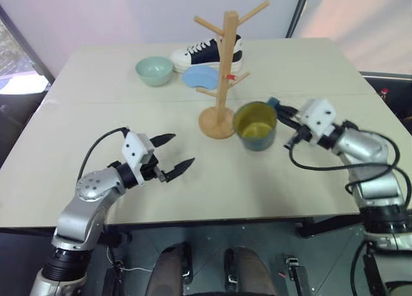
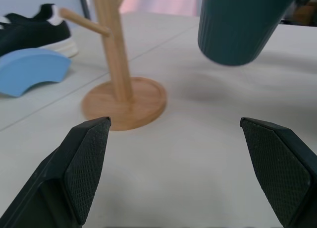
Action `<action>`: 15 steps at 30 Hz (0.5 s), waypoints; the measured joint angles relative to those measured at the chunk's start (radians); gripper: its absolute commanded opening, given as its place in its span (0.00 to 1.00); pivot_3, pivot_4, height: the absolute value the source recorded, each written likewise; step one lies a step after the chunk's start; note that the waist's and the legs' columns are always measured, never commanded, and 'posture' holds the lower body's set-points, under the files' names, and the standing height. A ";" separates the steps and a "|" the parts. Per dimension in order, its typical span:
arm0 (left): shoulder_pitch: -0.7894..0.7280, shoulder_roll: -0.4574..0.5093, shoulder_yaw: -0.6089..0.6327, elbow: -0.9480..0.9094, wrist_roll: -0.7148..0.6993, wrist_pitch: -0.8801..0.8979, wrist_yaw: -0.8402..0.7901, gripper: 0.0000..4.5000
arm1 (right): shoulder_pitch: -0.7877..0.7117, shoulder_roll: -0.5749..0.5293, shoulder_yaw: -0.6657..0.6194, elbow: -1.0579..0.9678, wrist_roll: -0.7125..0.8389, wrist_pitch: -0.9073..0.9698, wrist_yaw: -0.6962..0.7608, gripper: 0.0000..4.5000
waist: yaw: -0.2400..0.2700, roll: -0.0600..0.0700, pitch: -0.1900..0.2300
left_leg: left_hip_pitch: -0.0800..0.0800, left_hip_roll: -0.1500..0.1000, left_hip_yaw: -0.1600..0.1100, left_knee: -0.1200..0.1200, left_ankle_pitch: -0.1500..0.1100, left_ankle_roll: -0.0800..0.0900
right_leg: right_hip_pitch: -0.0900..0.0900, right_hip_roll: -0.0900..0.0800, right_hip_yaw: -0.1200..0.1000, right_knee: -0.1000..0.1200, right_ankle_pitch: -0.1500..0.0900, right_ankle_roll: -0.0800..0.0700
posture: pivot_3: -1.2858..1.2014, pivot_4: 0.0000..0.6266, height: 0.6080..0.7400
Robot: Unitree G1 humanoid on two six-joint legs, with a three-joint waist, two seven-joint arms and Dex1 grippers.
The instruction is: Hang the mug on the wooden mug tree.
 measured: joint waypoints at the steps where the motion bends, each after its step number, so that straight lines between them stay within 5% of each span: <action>1: -0.007 0.000 0.007 0.005 -0.002 -0.001 -0.001 1.00 | -0.037 -0.001 0.021 -0.012 -0.018 0.022 0.001 0.01 | 0.001 0.000 0.000 | -0.001 0.000 0.000 0.000 0.000 0.000 | 0.000 0.000 0.000 0.000 -0.001 -0.002 | 0.52 0.24 0.93; 15: -0.076 0.005 0.072 -0.066 -0.088 0.040 0.016 1.00 | -0.249 0.003 0.141 0.008 -0.164 0.170 0.009 0.01 | -0.002 -0.002 0.000 | -0.002 -0.003 0.000 -0.001 0.002 0.003 | -0.001 -0.003 -0.001 0.001 0.002 0.002 | 0.52 0.24 0.93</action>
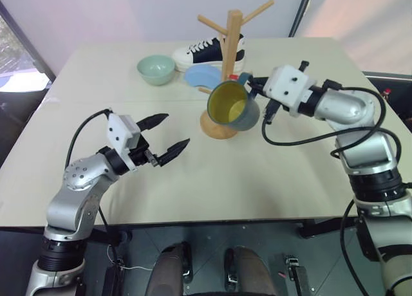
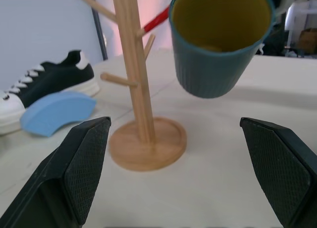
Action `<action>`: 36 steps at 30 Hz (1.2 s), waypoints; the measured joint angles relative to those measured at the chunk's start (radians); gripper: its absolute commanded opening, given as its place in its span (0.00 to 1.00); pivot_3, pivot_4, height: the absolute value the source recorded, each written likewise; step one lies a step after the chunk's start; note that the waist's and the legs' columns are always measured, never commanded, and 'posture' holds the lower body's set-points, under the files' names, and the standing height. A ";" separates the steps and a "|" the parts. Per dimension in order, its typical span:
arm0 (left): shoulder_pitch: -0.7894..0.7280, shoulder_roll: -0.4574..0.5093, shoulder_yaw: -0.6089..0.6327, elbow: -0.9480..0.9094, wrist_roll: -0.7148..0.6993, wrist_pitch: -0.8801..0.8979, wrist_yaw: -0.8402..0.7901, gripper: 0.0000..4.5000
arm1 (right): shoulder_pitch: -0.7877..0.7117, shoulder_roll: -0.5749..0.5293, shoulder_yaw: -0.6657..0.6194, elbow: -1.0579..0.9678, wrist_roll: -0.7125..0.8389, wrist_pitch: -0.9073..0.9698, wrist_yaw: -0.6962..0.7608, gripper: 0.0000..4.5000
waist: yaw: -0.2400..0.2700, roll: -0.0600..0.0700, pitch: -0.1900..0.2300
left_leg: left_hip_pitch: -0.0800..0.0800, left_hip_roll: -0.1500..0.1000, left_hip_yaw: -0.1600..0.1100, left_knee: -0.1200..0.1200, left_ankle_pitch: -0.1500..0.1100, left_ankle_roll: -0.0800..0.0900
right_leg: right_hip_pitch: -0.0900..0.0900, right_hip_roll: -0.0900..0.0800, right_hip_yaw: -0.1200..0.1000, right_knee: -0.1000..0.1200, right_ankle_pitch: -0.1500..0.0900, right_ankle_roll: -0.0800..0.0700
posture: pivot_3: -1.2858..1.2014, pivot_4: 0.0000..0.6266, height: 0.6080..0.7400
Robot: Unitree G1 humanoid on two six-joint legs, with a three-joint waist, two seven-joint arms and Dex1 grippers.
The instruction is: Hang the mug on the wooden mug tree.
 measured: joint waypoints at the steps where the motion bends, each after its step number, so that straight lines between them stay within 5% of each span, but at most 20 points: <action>1: -0.001 0.002 0.001 -0.008 -0.003 0.004 0.001 1.00 | -0.005 0.003 0.001 0.005 -0.003 0.000 0.000 0.01 | 0.000 0.000 0.000 | 0.000 0.000 0.000 0.000 0.000 0.000 | 0.000 0.000 0.000 0.000 0.000 0.000 | 0.52 0.24 0.93; 19: -0.038 0.018 0.008 -0.042 -0.048 0.027 0.018 1.00 | -0.128 0.073 0.078 0.180 -0.108 -0.011 -0.010 0.01 | -0.001 0.000 0.000 | 0.000 0.001 0.000 0.000 0.001 -0.001 | 0.000 0.002 0.000 0.000 0.000 0.001 | 0.52 0.24 0.93; 25: -0.038 0.019 0.008 -0.042 -0.051 0.027 0.029 1.00 | -0.152 0.093 0.082 0.196 -0.119 -0.014 -0.010 0.65 | -0.002 0.000 0.000 | 0.000 0.001 0.000 0.000 0.001 -0.001 | 0.000 0.002 0.000 0.001 0.000 0.001 | 0.52 0.24 0.93; 31: -0.038 0.022 0.009 -0.043 -0.052 0.027 0.031 1.00 | -0.149 0.046 0.057 0.173 -0.110 -0.014 0.003 0.65 | 0.002 0.000 0.000 | 0.000 0.001 0.000 0.000 0.001 -0.001 | 0.000 0.002 0.000 0.001 0.000 0.001 | 0.52 0.24 0.93; 36: -0.020 0.022 0.026 -0.038 -0.050 0.024 0.046 1.00 | -0.027 -0.016 -0.139 0.074 0.065 0.065 0.062 0.65 | 0.004 -0.001 0.000 | 0.001 0.001 0.000 0.000 0.001 -0.001 | 0.002 0.002 0.000 0.000 0.000 0.001 | 0.52 0.24 0.93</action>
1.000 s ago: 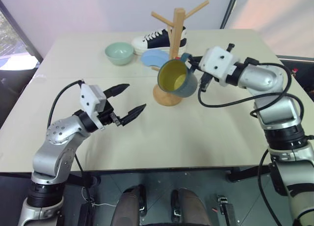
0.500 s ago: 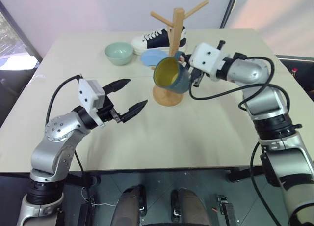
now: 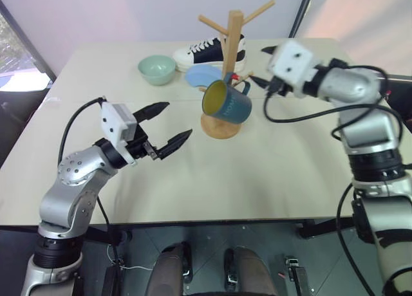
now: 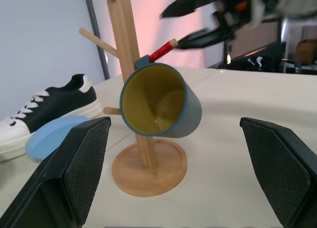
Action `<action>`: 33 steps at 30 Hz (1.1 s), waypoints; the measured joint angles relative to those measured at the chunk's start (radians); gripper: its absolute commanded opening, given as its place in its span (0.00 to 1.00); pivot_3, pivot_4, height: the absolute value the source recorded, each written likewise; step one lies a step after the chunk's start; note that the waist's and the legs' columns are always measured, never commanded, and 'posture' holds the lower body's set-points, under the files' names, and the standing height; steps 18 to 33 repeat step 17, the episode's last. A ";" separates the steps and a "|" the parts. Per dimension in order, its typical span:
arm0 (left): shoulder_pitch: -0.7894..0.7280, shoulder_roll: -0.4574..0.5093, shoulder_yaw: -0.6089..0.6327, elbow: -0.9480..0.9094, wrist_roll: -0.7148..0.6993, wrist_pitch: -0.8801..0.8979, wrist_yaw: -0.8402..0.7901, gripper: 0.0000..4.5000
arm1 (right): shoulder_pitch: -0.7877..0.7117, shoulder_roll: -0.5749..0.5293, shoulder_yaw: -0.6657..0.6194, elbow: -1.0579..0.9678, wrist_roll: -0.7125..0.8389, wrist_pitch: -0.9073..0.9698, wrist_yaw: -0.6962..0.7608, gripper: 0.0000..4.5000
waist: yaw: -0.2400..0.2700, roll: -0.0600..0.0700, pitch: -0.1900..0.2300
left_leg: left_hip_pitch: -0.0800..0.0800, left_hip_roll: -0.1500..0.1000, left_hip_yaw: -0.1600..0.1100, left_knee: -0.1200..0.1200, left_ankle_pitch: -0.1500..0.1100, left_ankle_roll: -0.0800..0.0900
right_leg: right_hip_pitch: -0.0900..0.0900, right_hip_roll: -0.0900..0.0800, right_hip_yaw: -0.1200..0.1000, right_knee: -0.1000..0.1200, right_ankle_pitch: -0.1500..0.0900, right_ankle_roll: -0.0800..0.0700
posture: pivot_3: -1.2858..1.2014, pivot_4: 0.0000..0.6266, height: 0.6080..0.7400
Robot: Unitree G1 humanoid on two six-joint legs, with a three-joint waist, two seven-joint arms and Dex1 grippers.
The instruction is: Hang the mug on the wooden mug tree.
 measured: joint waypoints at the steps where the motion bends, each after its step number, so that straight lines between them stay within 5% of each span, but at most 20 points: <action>1: 0.014 -0.001 0.012 0.009 0.005 -0.002 0.008 1.00 | 0.048 -0.003 -0.052 -0.015 0.049 0.034 0.009 0.65 | -0.001 0.000 0.000 | 0.000 0.000 0.000 0.000 0.000 0.000 | 0.000 0.000 0.000 0.000 0.000 0.000 | 0.52 0.24 0.93; 7: 0.072 -0.051 0.040 0.113 0.066 -0.034 0.087 1.00 | 0.282 0.071 -0.221 -0.019 0.241 0.149 -0.016 0.65 | -0.008 0.000 0.000 | 0.002 0.002 0.000 0.001 0.000 0.000 | 0.001 0.002 0.000 0.001 0.001 -0.001 | 0.52 0.24 0.93; 13: 0.182 -0.148 0.059 0.283 0.169 -0.097 0.214 1.00 | 0.445 0.255 -0.254 0.086 0.271 0.035 -0.126 0.65 | -0.004 0.000 -0.001 | 0.000 0.003 0.000 0.001 0.001 0.000 | -0.001 0.002 0.000 0.001 0.001 -0.001 | 0.52 0.24 0.93; 33: 0.198 -0.162 0.070 0.310 0.196 -0.140 0.246 1.00 | 0.459 0.297 -0.237 0.130 0.270 -0.029 -0.154 0.65 | -0.002 0.000 0.000 | 0.000 0.003 0.000 0.001 0.000 0.000 | 0.000 0.002 0.000 0.001 0.001 -0.001 | 0.52 0.24 0.93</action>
